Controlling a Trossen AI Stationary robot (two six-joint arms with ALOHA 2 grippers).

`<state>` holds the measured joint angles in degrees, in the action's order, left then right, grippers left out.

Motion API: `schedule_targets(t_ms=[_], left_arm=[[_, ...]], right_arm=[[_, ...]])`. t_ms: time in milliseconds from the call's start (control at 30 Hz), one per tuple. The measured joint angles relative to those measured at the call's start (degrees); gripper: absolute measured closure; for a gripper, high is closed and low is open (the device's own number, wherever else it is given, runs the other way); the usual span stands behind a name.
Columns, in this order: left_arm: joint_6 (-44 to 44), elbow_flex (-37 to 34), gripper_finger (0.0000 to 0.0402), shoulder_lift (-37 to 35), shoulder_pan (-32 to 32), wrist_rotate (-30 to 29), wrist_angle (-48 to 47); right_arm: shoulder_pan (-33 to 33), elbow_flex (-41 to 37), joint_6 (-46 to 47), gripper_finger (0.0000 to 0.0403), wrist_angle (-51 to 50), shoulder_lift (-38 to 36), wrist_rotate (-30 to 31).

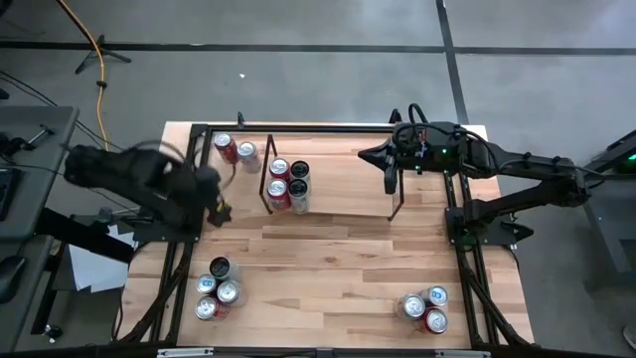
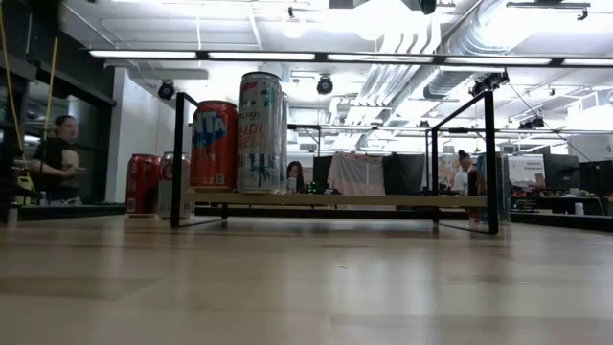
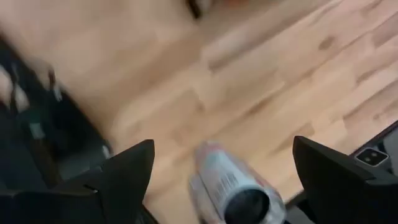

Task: Place canned beverage on shelf
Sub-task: Put the white-pink soda can on the shelf aligned with the other white-pink soda cans

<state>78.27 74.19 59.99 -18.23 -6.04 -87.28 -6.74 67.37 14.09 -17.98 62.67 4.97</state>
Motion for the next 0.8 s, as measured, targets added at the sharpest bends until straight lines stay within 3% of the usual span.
schedule_targets(t_ms=[133, 233, 433, 800], left_arm=[[16.95, -0.59, 0.0064, 2.94, -11.66, -0.12, 3.7], [23.06, -0.59, 0.0064, 6.93, -17.02, 0.37, 5.89], [23.66, -0.08, 0.0064, 15.53, -21.38, 5.89, 6.44], [22.93, 0.46, 0.0064, 20.5, -21.75, 4.13, 6.7]], right_arm=[[0.0, 0.0, -1.45, 0.0402, -0.24, 0.0, 0.04], [0.0, 0.0, -2.61, 0.0402, -0.26, 0.0, 0.28], [0.0, 0.0, -2.58, 0.0402, -0.64, 0.0, 3.5], [0.0, 0.0, -2.58, 0.0402, -1.49, 0.0, 3.69]])
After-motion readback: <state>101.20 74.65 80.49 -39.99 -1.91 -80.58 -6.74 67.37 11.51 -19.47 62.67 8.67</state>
